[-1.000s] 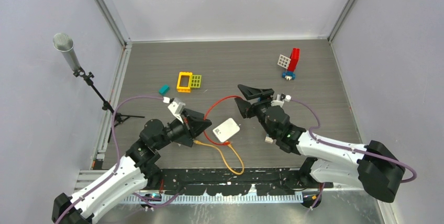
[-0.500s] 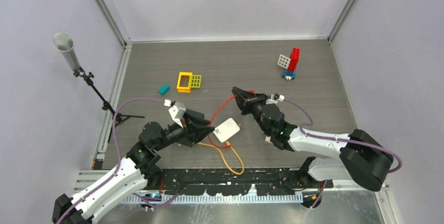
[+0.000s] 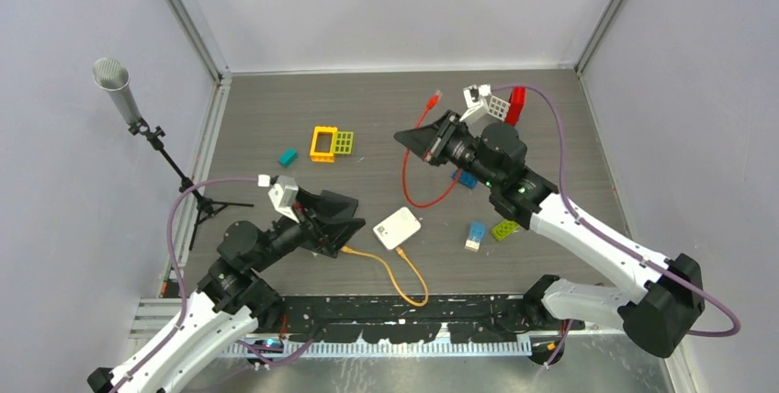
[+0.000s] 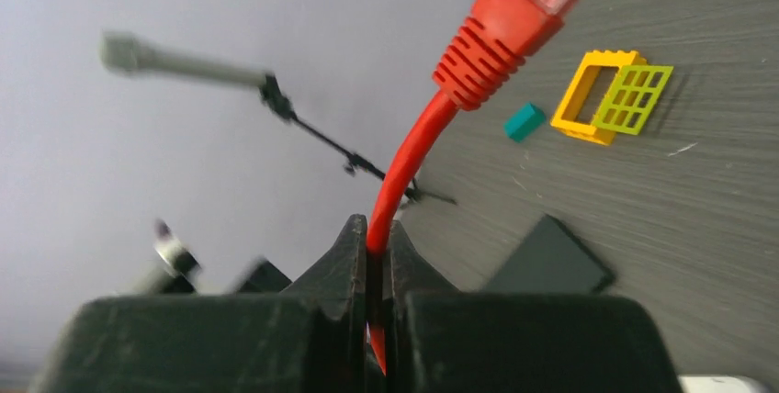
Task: Insert the plug into the switch port
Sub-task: Adjust the connector at the center of the board.
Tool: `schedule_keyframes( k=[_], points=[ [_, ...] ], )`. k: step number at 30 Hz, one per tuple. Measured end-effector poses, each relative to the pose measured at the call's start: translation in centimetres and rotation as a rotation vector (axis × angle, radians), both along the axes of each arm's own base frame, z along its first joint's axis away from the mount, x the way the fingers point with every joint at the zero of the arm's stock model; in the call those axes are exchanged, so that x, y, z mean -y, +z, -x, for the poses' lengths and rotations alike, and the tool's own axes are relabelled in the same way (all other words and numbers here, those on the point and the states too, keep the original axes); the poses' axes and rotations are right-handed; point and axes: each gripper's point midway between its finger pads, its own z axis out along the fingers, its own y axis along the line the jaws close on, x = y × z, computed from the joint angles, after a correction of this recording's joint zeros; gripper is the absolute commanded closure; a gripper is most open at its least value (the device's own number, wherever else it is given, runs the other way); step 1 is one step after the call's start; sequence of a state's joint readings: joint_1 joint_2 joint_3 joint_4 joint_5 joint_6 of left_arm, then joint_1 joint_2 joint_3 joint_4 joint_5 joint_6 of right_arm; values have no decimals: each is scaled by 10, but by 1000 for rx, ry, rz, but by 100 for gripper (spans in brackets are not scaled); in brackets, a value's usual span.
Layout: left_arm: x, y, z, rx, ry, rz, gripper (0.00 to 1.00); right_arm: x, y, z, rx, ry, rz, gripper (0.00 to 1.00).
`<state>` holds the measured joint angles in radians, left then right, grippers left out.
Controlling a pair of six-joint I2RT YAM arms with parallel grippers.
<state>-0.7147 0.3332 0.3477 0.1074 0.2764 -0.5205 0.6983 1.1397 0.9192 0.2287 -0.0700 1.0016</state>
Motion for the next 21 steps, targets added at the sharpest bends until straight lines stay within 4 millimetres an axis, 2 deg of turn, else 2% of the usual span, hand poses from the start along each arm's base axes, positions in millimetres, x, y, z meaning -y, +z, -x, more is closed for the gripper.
schedule_keyframes(
  k=[3,6,7,10,13,16,21],
  points=[
    [-8,15,1,0,34,13,51,-4,-14,26,151,149,177,100],
    [-12,16,0,-13,58,17,65,0,-34,56,301,286,316,100],
    [-14,10,-2,-42,76,5,65,7,-44,79,433,377,395,100],
    [-15,8,-4,-64,89,8,65,18,-42,108,659,473,462,100],
    [-16,9,-3,-72,87,19,66,31,-28,134,866,515,485,100],
    [-14,11,-1,-81,78,33,66,38,-15,153,1027,550,489,99],
    [-7,30,10,-28,-1,85,66,39,-20,171,1125,650,501,100]
  ],
)
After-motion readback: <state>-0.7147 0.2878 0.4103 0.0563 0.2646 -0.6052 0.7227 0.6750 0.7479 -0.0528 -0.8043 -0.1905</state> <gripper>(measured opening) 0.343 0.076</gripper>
